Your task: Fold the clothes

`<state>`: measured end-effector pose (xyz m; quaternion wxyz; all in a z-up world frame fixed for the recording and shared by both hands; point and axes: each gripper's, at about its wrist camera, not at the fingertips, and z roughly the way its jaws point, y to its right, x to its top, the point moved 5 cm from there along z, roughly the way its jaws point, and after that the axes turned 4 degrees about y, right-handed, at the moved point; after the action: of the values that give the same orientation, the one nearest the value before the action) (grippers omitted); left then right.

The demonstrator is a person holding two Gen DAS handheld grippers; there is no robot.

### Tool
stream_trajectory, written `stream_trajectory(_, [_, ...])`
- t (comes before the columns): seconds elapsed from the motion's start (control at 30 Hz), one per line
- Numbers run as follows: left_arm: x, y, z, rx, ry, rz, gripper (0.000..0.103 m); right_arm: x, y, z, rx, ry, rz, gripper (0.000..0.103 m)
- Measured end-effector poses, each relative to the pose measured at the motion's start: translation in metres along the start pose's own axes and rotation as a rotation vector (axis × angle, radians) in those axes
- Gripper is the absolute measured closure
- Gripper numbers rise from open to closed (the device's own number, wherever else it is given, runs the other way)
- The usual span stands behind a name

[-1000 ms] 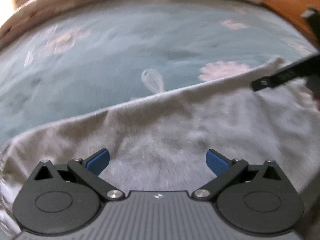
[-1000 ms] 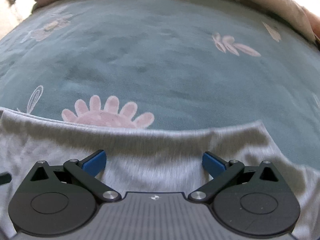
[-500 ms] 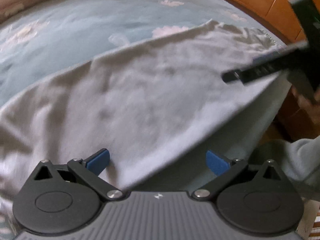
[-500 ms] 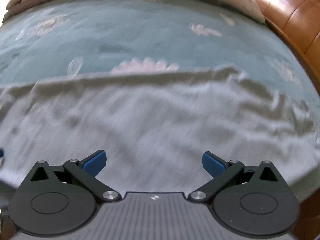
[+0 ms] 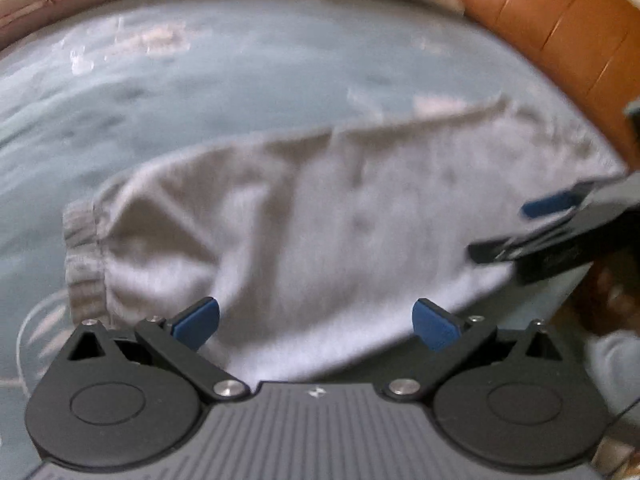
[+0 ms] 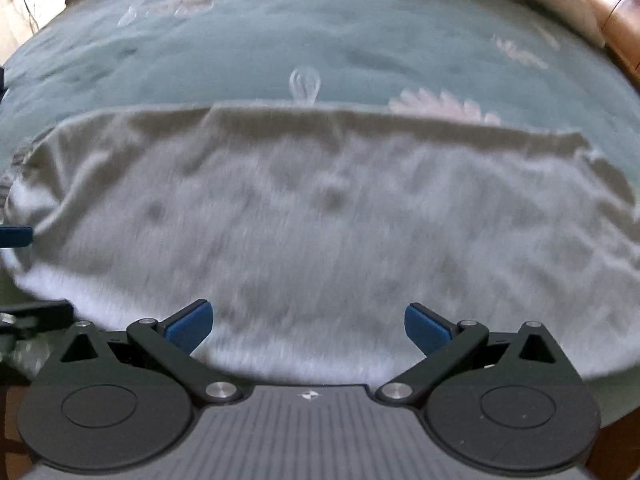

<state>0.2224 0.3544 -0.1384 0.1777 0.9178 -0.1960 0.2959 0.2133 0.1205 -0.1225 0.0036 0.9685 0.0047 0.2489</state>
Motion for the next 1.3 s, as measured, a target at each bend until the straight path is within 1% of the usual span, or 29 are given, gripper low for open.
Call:
stream_trajectory(0.07, [0.007,0.001,0.006,-0.030,0.025,-0.009,0.001,0.005,0.006,0.007,-0.004,-0.006,0.015,0.000])
stream_trajectory(0.13, [0.009,0.000,0.019,-0.035,0.018,-0.013,0.001,0.008,0.011,0.016,-0.023,-0.019,0.027,0.000])
stream_trajectory(0.17, [0.007,-0.004,0.027,-0.030,0.001,-0.022,0.001,0.009,0.013,0.019,-0.030,-0.022,0.036,0.000])
stream_trajectory(0.23, [0.002,-0.013,0.032,0.023,-0.003,-0.030,0.001,0.011,0.017,0.023,-0.037,-0.027,0.058,0.000])
stream_trajectory(0.27, [0.000,-0.017,0.029,0.042,0.009,-0.025,0.001,0.011,0.019,0.024,-0.035,-0.030,0.070,0.000])
stream_trajectory(0.3, [-0.002,-0.023,0.026,0.085,0.004,-0.021,0.001,0.011,0.020,0.025,-0.031,-0.033,0.080,0.000])
stream_trajectory(0.37, [-0.006,-0.033,0.021,0.144,-0.033,-0.018,0.001,0.011,0.020,0.026,-0.028,-0.032,0.085,0.000])
stream_trajectory(0.43, [-0.004,-0.036,0.013,0.152,-0.052,-0.004,0.001,0.011,0.019,0.026,-0.032,-0.030,0.084,0.000])
stream_trajectory(0.47, [0.000,-0.035,0.010,0.168,-0.054,0.010,0.001,0.011,0.018,0.027,-0.034,-0.031,0.085,0.000])
stream_trajectory(0.5, [0.007,-0.032,0.008,0.170,-0.045,0.024,0.001,0.011,0.018,0.027,-0.036,-0.031,0.088,0.000])
stream_trajectory(0.57, [0.022,-0.023,0.007,0.132,0.005,0.033,0.001,0.010,0.018,0.028,-0.035,-0.031,0.091,0.000])
stream_trajectory(0.67, [0.042,-0.014,0.018,0.083,0.057,-0.002,0.001,0.009,0.018,0.028,-0.032,-0.019,0.086,0.000])
stream_trajectory(0.73, [0.048,-0.016,0.035,0.087,0.060,-0.044,0.001,0.008,0.018,0.029,-0.029,-0.010,0.083,0.000])
stream_trajectory(0.8, [0.049,-0.025,0.048,0.116,0.053,-0.089,0.001,0.008,0.018,0.029,-0.029,-0.001,0.080,0.000])
stream_trajectory(0.83, [0.047,-0.032,0.053,0.147,0.038,-0.115,0.001,0.007,0.018,0.029,-0.029,0.004,0.079,0.000])
stream_trajectory(0.93, [0.037,-0.056,0.052,0.221,0.015,-0.173,0.001,0.006,0.018,0.028,-0.026,0.018,0.075,0.000])
stream_trajectory(1.03, [0.033,-0.061,0.041,0.219,-0.002,-0.172,0.001,0.004,0.018,0.028,-0.025,0.036,0.070,0.000])
stream_trajectory(1.1, [0.038,-0.055,0.034,0.226,-0.012,-0.155,0.001,0.003,0.018,0.028,-0.025,0.047,0.068,0.000])
stream_trajectory(1.17, [0.041,-0.046,0.027,0.191,0.004,-0.161,0.001,0.003,0.018,0.028,-0.025,0.048,0.068,0.000])
stream_trajectory(1.23, [0.043,-0.032,0.022,0.129,0.013,-0.177,0.001,0.004,0.018,0.028,-0.024,0.043,0.068,0.000])
stream_trajectory(1.3, [0.040,-0.021,0.026,0.083,0.002,-0.176,0.001,0.004,0.018,0.029,-0.023,0.041,0.068,0.000])
